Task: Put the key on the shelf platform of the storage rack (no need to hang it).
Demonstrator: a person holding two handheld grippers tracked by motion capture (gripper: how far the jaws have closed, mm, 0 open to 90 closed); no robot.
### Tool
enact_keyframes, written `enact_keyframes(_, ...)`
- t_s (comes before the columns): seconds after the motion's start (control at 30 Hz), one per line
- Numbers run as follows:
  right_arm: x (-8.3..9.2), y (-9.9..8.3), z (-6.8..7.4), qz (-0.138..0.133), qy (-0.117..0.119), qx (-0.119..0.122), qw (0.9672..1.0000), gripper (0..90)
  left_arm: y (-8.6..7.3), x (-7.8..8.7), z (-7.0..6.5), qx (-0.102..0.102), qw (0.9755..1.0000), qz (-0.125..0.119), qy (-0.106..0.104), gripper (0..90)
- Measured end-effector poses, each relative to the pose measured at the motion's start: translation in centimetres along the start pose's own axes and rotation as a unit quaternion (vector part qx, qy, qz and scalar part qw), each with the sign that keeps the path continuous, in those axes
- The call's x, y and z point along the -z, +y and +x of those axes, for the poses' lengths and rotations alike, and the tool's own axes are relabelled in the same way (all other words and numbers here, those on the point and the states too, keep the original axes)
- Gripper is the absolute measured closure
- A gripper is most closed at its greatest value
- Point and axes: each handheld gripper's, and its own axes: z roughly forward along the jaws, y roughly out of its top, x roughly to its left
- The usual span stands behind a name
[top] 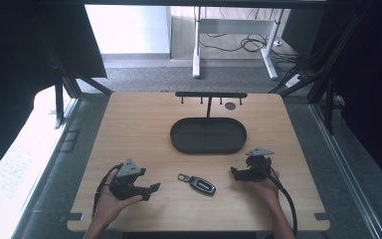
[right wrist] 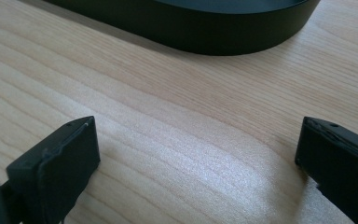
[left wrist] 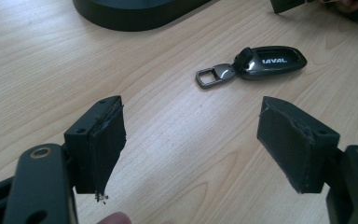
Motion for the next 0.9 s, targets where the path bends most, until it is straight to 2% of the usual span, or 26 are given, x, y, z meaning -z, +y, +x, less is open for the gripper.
enact_keyframes(0.1, 0.7, -0.3, -0.1, -0.006, 0.004, -0.001, 1.0000, 12.5, -0.1, -0.4, 0.1, 0.000, 1.0000, 0.009, 0.003, 23.7)
enact_keyframes(0.17, 0.9, -0.4, -0.3, -0.011, 0.010, -0.003, 0.9999, 14.6, -0.1, -0.5, 0.1, -0.002, 0.9999, 0.012, 0.004, 23.7)
enact_keyframes(0.2, 1.5, -0.6, -0.6, -0.023, 0.023, -0.019, 0.9993, 17.2, -0.2, -0.6, -0.1, -0.004, 0.9999, 0.015, 0.005, 23.7)
enact_keyframes(0.27, 2.1, -0.7, -0.8, -0.039, 0.027, -0.022, 0.9986, 20.0, -0.1, -0.6, -0.2, -0.005, 0.9999, 0.014, 0.005, 23.7)
enact_keyframes(0.37, 2.7, -0.6, -0.7, -0.044, 0.040, -0.015, 0.9981, 20.7, 0.0, -0.5, -0.3, -0.013, 0.9998, 0.013, 0.006, 23.8)
enact_keyframes(0.47, 2.8, -0.7, -0.6, -0.041, 0.052, -0.001, 0.9978, 20.6, -0.1, -0.5, -0.2, -0.012, 0.9998, 0.012, 0.007, 23.9)
enact_keyframes(0.53, 2.8, -0.7, -0.5, -0.038, 0.049, 0.006, 0.9981, 20.8, -0.1, -0.5, -0.2, -0.012, 0.9998, 0.013, 0.007, 23.9)
enact_keyframes(0.73, 2.9, -0.7, -0.6, -0.037, 0.043, 0.009, 0.9983, 20.6, -0.1, -0.4, -0.1, -0.010, 0.9999, 0.008, 0.008, 24.0)
enact_keyframes(0.9, 3.2, -0.9, -0.9, -0.043, 0.043, -0.005, 0.9981, 21.8, 0.0, -0.3, -0.3, -0.014, 0.9998, 0.008, 0.007, 24.0)
